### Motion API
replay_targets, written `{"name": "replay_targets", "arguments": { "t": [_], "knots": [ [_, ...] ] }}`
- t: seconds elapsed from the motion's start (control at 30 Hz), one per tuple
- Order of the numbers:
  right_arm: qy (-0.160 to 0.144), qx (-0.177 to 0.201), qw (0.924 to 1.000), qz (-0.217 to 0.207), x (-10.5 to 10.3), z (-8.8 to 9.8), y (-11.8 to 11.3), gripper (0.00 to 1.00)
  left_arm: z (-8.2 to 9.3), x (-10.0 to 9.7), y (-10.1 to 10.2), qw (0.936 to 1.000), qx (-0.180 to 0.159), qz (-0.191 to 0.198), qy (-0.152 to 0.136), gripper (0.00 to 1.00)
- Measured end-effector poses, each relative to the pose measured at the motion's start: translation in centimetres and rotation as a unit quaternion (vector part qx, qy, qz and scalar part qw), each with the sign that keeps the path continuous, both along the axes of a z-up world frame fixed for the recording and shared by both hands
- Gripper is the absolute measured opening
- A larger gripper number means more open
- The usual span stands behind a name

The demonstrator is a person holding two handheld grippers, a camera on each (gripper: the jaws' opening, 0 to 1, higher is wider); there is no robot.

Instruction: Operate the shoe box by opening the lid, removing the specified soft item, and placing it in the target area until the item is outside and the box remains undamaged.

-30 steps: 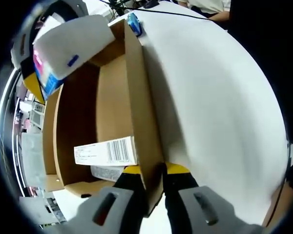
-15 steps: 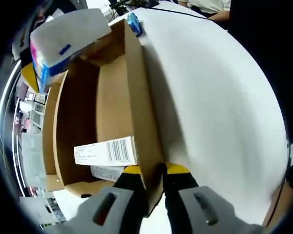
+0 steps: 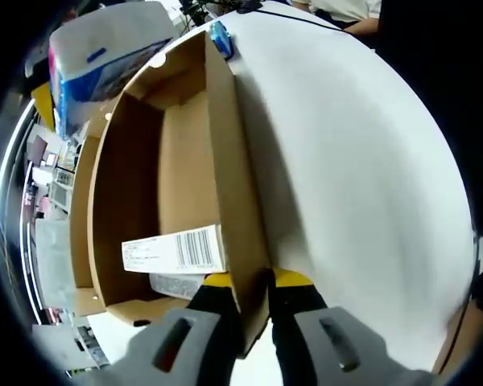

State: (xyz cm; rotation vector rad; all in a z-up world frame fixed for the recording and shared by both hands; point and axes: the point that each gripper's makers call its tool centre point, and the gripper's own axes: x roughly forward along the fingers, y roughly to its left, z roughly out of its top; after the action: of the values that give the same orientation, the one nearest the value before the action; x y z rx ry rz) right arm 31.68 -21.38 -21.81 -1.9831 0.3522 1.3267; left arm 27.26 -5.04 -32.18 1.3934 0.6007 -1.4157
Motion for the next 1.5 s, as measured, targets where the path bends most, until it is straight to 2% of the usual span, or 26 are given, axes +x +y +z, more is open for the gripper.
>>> {"name": "replay_targets", "arguments": {
  "t": [0.4,0.83,1.5],
  "knots": [
    [-0.012,0.009,0.9996,-0.023,-0.2,1.0,-1.8,0.75,0.0,0.1,0.0,1.0,0.0,0.0,0.0,0.11],
    [-0.015,0.012,0.9986,-0.048,-0.5,1.3,-3.9,0.75,0.0,0.1,0.0,1.0,0.001,0.0,-0.001,0.11],
    [-0.021,0.014,0.9969,-0.074,-1.4,2.1,-5.3,0.74,0.0,0.1,-0.2,1.0,0.002,0.0,-0.001,0.11]
  ]
}}
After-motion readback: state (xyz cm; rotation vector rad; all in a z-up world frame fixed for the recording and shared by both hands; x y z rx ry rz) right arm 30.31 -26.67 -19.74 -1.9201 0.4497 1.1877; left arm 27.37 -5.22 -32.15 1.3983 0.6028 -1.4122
